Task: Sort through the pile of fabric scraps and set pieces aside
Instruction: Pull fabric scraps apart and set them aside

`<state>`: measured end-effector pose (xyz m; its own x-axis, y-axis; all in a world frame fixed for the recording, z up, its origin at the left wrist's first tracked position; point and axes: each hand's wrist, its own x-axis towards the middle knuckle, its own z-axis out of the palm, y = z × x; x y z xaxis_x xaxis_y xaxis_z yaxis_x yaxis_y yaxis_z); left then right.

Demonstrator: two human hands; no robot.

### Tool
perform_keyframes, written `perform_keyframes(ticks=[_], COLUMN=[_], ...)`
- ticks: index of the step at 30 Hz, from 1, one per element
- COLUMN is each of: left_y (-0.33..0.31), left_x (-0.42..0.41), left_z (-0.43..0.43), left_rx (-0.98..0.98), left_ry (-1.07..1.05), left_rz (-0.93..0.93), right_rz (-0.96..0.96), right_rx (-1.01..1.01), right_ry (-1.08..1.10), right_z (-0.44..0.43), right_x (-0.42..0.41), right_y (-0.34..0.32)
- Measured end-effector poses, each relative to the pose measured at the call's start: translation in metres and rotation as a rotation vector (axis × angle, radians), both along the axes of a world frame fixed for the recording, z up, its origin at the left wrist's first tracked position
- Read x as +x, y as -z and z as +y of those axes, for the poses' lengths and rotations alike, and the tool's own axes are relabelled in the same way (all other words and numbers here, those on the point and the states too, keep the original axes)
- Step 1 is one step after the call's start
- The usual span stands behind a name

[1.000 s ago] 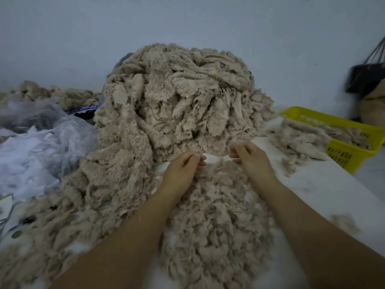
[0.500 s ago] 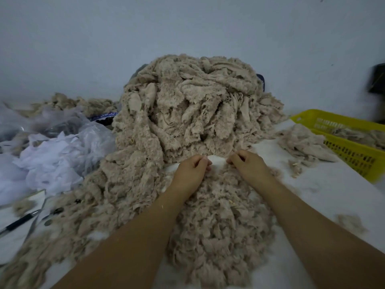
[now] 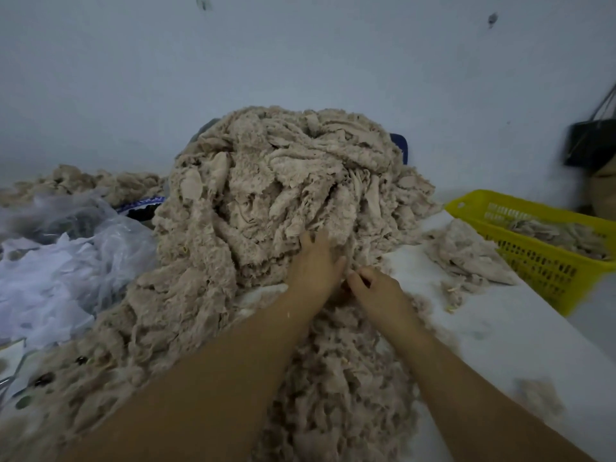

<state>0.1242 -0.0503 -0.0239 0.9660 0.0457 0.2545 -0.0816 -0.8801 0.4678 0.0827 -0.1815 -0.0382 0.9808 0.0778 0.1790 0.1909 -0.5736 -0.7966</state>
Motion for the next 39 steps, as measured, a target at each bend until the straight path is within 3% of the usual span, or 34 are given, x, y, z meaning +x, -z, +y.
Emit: perform_keyframes(ticks=[3,6,12,16,18,20,24,26,29,32,35,37,39], left_y=[-0.002,-0.007,-0.028,-0.021,-0.015,-0.013,-0.013,-0.01,-0.006,-0.004,-0.006,-0.008,-0.011], left_x=[0.023,0.041,0.037,-0.012,-0.035,-0.05,-0.057,-0.056,-0.064,-0.069,-0.064,-0.064,-0.068], left_z=[-0.009,-0.003,-0.007,-0.018,-0.015,-0.008,0.005,0.012,0.016,0.015,0.018,0.023,0.024], left_rx=[0.223,0.302,-0.065,-0.055,-0.113,-0.336,-1.245,-1.443,-1.415,-1.296,-1.343,-1.267,-1.091], left_ry=[0.021,0.009,0.331,0.596,0.639,0.568,0.258,0.233,0.303,0.38,0.335,0.325,0.317], left_rz=[-0.063,-0.165,-0.289,-0.359,-0.282,-0.125,0.107,0.159,0.319,0.427,0.401,0.33,0.247], right_rz=[0.017,0.036,0.064,0.194,0.286,0.293,0.27,0.345,0.44,0.453,0.414,0.289,0.077], right_rx=[-0.002,0.007,0.102,0.124,0.23,0.418,0.676,0.897,1.13,1.156,1.187,0.998,0.594], right_ry=[-0.02,-0.046,-0.01,0.133,0.198,0.174,0.073,-0.033,-0.127,-0.038,0.0,0.023,0.024], right_z=[-0.001,0.0,0.002,-0.002,-0.006,-0.002,0.018,0.018,0.015,0.013,0.007,0.003,0.008], right_x=[-0.001,0.0,0.005,0.013,0.018,0.017,0.014,0.013,0.012,0.019,0.022,0.021,0.017], right_y=[0.001,0.0,0.001,0.001,0.008,0.008,0.001,-0.005,-0.018,-0.024,-0.019,-0.012,-0.007])
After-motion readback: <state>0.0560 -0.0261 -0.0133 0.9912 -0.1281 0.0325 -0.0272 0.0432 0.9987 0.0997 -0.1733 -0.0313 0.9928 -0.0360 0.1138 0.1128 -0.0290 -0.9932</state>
